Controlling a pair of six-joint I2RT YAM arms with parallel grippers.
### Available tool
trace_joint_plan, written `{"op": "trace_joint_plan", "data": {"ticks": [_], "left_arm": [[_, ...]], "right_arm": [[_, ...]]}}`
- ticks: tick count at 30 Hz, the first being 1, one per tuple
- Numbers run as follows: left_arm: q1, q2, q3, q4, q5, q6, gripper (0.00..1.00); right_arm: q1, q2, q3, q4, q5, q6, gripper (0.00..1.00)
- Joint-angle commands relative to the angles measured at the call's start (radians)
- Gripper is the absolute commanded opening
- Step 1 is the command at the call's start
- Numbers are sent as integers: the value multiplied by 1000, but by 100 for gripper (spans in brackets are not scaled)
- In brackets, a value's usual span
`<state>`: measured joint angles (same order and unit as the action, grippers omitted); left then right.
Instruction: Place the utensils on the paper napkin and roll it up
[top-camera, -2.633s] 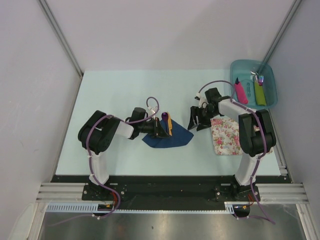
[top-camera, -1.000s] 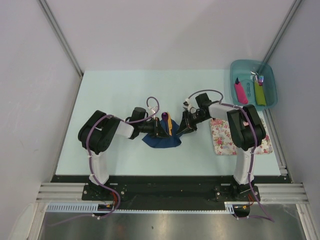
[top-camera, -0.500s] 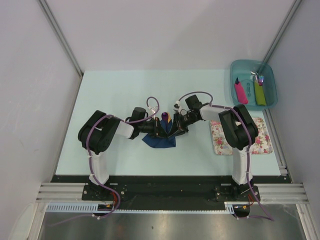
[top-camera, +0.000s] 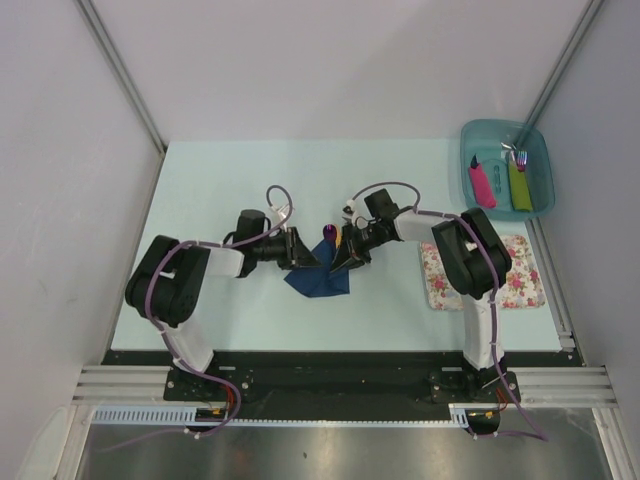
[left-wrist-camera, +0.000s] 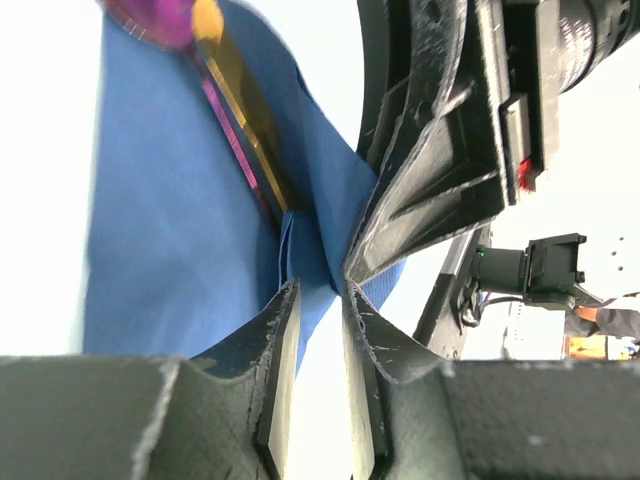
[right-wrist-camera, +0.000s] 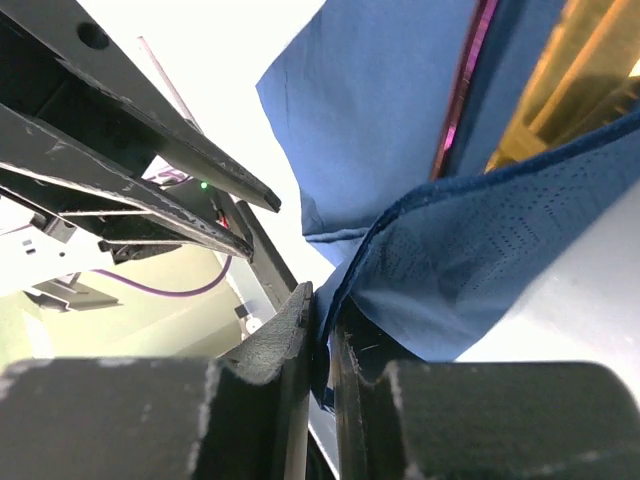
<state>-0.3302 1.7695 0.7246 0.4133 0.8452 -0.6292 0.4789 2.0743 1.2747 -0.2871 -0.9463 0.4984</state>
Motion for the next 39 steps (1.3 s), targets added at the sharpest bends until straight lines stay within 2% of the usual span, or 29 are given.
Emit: {"op": "trace_joint_plan", "data": {"ticks": [1,10,12,13,15,17,20,24,30,39], "left_arm": [[26,-62,-57,-36,37,51,28],[40,-85,-67,-27,54,46,31],[40,-85,-68,-19,60,43,33],[40,-87,-70,-16,61,39,34],[42,-90,-80,8,66,30,37],[48,-97,-97,51,72,3,39],[57,-114,-119,110,74,-36,41],[77,-162,-165,222,66,-113,43],[82,-170,-166,242,69,-173,38],[10,-81,-79,96,31,-107,20]], "right_arm": [[30,29,52,37,20,11,16],[61,67,86,5,43,-9,18],[66,72,89,-1,44,-14,25],[66,73,91,-12,47,-18,33],[66,73,91,-17,50,-23,40],[67,73,92,-23,57,-26,54],[69,73,94,-24,52,-21,63],[70,76,95,-8,43,-9,64],[73,84,89,9,43,3,52],[73,92,80,6,66,5,37]]}}
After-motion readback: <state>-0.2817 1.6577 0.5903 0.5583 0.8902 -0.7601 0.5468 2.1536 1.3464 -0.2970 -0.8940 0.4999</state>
